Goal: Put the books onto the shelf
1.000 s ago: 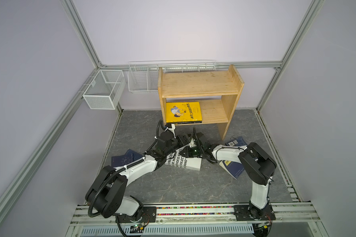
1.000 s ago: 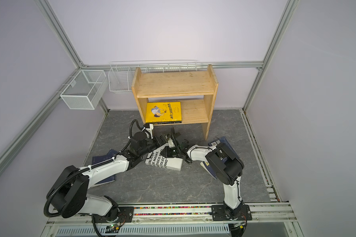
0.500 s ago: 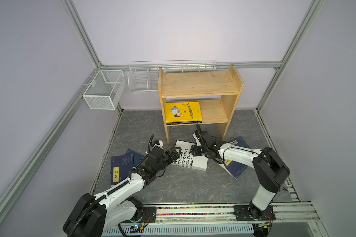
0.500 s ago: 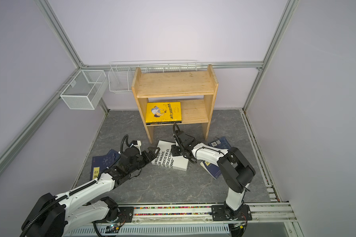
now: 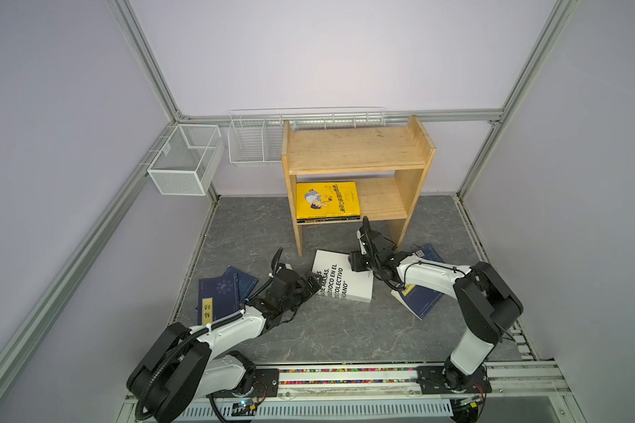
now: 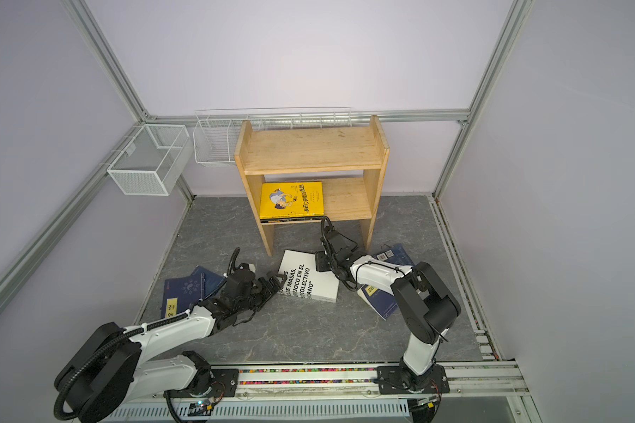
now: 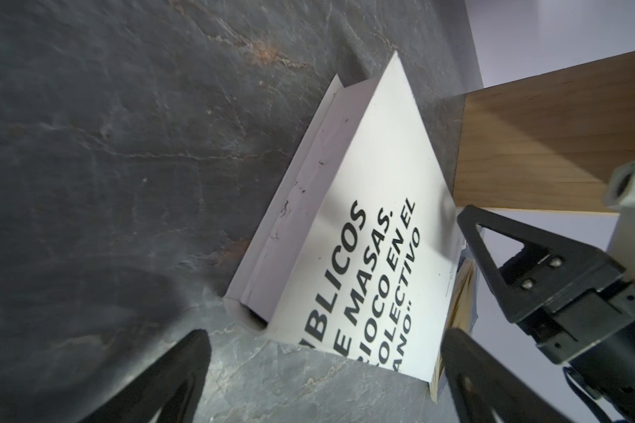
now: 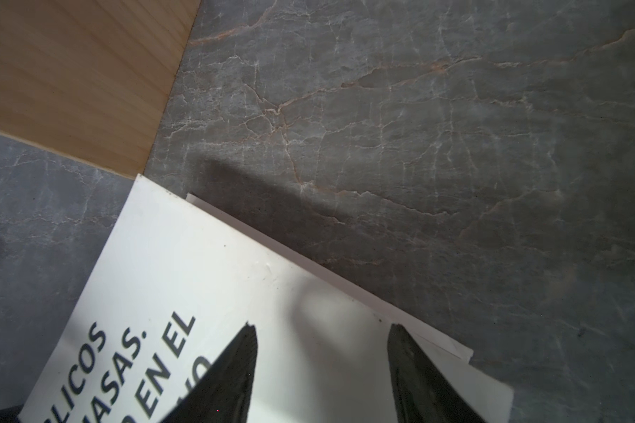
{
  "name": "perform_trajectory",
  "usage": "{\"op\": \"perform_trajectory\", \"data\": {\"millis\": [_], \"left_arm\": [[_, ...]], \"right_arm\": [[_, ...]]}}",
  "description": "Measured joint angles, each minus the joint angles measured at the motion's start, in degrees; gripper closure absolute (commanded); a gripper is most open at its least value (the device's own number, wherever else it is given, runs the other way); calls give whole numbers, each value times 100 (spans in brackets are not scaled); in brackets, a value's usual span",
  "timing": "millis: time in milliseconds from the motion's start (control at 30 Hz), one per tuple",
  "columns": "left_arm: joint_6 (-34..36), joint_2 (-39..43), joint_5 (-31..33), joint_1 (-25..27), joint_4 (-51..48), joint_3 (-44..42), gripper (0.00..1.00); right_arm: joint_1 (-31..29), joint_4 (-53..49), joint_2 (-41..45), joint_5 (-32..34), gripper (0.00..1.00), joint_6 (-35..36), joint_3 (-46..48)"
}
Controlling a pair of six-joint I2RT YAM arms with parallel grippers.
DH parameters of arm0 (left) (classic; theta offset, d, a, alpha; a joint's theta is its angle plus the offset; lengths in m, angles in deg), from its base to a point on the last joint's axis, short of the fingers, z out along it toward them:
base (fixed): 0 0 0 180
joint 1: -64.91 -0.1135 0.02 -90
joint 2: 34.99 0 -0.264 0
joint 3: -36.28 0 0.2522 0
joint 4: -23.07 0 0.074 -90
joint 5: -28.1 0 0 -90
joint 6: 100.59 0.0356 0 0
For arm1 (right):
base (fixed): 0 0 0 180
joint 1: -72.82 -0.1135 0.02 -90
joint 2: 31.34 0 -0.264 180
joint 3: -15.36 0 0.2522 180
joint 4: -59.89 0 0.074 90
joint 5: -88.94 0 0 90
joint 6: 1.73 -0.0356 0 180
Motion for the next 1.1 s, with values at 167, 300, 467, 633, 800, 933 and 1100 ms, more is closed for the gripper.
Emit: {"op": "perform_trajectory", "data": {"millis": [167,300,467,633,800,933,1100], "left_arm": [[-111,-509,-24,28,514,4,0],[-164,-837,13,15,1073,20,0],[-160,-1174,15,-210,1388,195,0],[79,-1292,136,-702,1139,442,0],[415,-1287,304,-1040,859,614,0],[544,-1054,190,-1174,680,610,0],[739,-92,149,-1189,326,428,0]], "right_arm": [[105,50,-601,-24,62,-7,-483],[166,223,-748,-116,64,-221,-525],[118,573,-734,-278,66,-669,-313],[-203,925,-647,-431,66,-1224,-17],[-741,879,-520,-568,66,-1657,127],[-929,479,-354,-533,63,-1705,120],[-992,-68,-280,-291,64,-1569,-33]]}}
